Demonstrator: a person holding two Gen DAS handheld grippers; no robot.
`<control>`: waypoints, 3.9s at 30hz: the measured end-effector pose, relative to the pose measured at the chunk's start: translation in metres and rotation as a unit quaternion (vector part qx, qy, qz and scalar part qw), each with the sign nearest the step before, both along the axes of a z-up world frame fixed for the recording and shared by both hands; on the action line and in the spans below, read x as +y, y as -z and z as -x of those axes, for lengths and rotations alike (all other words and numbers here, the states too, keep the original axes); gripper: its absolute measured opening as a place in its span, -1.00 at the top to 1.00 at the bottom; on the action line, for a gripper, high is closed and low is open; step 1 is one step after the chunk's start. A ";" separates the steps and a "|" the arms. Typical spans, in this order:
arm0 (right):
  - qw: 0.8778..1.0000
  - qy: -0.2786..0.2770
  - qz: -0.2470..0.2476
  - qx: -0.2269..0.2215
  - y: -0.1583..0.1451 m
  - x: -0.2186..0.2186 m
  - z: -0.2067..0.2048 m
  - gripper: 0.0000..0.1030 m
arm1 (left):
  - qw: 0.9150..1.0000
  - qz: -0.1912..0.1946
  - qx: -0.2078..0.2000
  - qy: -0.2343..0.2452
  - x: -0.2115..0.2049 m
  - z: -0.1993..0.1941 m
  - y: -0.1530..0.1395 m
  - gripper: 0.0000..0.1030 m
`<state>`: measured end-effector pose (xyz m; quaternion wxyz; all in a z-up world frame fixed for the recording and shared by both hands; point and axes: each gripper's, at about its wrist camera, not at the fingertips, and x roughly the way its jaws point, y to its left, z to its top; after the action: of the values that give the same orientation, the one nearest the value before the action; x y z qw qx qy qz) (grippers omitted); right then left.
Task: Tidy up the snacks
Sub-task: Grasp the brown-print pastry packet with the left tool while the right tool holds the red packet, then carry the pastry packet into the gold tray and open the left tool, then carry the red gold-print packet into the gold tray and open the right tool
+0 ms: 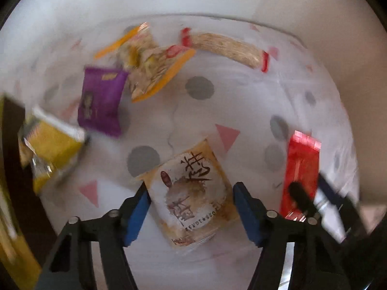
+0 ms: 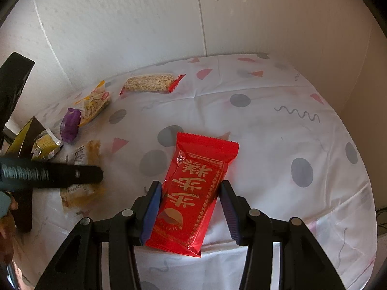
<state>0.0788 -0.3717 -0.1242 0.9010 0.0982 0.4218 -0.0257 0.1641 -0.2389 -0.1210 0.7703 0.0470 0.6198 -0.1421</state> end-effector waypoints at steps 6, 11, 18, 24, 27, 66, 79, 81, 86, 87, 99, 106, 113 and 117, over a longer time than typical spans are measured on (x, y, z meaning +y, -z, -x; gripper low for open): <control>1.000 0.001 0.002 -0.004 0.000 0.000 -0.001 0.02 | 0.999 0.022 -0.001 -0.037 0.022 0.005 -0.001 -0.54; 1.000 0.003 0.004 -0.003 0.000 0.002 -0.001 0.02 | 0.998 0.017 -0.014 -0.053 0.025 0.010 0.003 -0.54; 1.000 0.007 0.008 -0.003 -0.001 0.003 -0.002 0.02 | 0.999 0.030 -0.035 -0.024 0.035 0.026 -0.003 -0.13; 1.000 0.015 0.015 -0.006 0.000 0.005 -0.002 0.02 | 0.996 0.066 -0.054 -0.027 0.060 0.039 -0.015 -0.13; 1.000 0.018 0.021 -0.007 0.000 0.007 -0.001 0.02 | 0.995 0.072 -0.061 -0.026 0.072 0.036 -0.025 -0.13; 0.998 0.063 0.010 0.030 0.001 0.008 -0.011 0.10 | 0.944 0.111 -0.081 -0.300 0.359 -0.003 -0.038 -0.13; 0.995 0.088 0.003 0.047 -0.001 0.009 -0.014 0.14 | 0.950 0.058 -0.064 -0.301 0.399 -0.033 -0.018 -0.13; 0.995 0.089 0.000 0.048 -0.002 0.009 -0.013 0.15 | 0.952 0.029 -0.064 -0.298 0.401 -0.036 -0.016 -0.14; 0.995 0.083 -0.003 0.045 -0.003 0.013 -0.010 0.15 | 0.951 0.021 -0.071 -0.300 0.403 -0.029 -0.017 -0.32; 0.996 0.083 -0.007 0.045 -0.004 0.014 -0.009 0.15 | 0.950 0.025 -0.073 -0.302 0.402 -0.025 -0.019 -0.36; 0.999 0.038 -0.035 0.012 -0.029 0.049 -0.012 0.16 | 0.950 0.039 -0.105 -0.291 0.357 0.016 -0.039 -0.41; 0.999 0.005 -0.053 0.000 -0.039 0.069 -0.014 0.16 | 0.956 0.041 -0.100 -0.273 0.332 0.037 -0.044 -0.41; 0.998 -0.038 -0.058 -0.008 -0.049 0.098 -0.014 0.16 | 0.960 0.044 -0.093 -0.262 0.324 0.047 -0.041 -0.41; 0.995 -0.073 -0.066 -0.016 -0.061 0.123 -0.016 0.16 | 0.962 0.040 -0.095 -0.253 0.318 0.058 -0.043 -0.41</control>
<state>0.0947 -0.2490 -0.0637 0.8988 0.1261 0.4139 0.0698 0.1058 0.0788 -0.0782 0.8376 -0.1288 0.5295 0.0382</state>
